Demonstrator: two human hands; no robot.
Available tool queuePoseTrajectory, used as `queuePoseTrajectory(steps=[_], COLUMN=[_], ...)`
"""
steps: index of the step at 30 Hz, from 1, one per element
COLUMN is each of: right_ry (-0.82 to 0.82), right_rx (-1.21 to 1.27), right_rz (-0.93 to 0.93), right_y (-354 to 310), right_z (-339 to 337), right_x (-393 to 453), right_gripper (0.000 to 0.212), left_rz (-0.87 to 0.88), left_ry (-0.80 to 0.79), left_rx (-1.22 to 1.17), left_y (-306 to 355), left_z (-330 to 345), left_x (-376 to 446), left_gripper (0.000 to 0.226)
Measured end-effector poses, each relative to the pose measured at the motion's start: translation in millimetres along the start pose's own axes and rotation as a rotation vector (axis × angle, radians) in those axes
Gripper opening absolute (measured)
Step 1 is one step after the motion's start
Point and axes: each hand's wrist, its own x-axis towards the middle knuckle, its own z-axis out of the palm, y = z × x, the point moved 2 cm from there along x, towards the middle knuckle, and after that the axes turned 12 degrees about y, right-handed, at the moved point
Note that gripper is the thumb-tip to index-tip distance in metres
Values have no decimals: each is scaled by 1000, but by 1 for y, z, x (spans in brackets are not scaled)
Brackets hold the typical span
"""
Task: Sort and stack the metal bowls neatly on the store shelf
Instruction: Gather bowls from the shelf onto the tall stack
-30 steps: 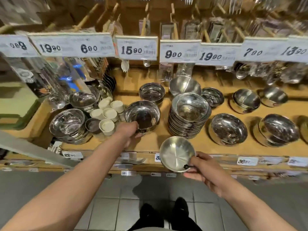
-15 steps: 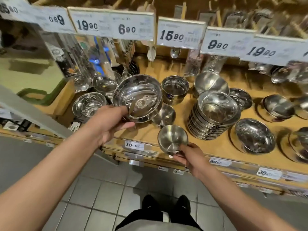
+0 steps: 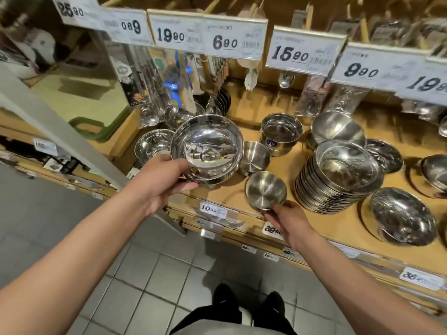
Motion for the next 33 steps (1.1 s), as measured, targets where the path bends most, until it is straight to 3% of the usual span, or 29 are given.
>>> queuePoseTrajectory(steps=[4, 8, 14, 16, 19, 26, 30, 33], right_ry=[-3, 5, 49, 6, -40, -31, -44, -6], right_rx=[-61, -157, -400, -363, -234, 76, 112, 90], right_rz=[-21, -62, -283, -319, -372, -430, -475, -513], right_y=[2, 0, -11, -20, -40, -94, -106, -113], right_z=[-2, -8, -29, -37, -52, -119, -160, -191], right_x=[7, 7, -33, -53, -79, -109, -110, -105], right_gripper=[39, 28, 24, 10, 6, 20, 46, 37], left_rz=[6, 1, -3, -7, -30, 75, 116, 128], left_ry=[12, -16, -83, -131, -230, -455, -625, -621], left_rx=[-13, 2, 20, 38, 55, 173, 237, 272], left_y=[0, -1, -2, -1, 1, -3, -15, -24], left_z=[-1, 4, 23, 35, 59, 134, 170, 196], left_x=[1, 1, -5, -11, -21, -63, -95, -120], left_gripper=[6, 5, 11, 15, 12, 28, 18, 8])
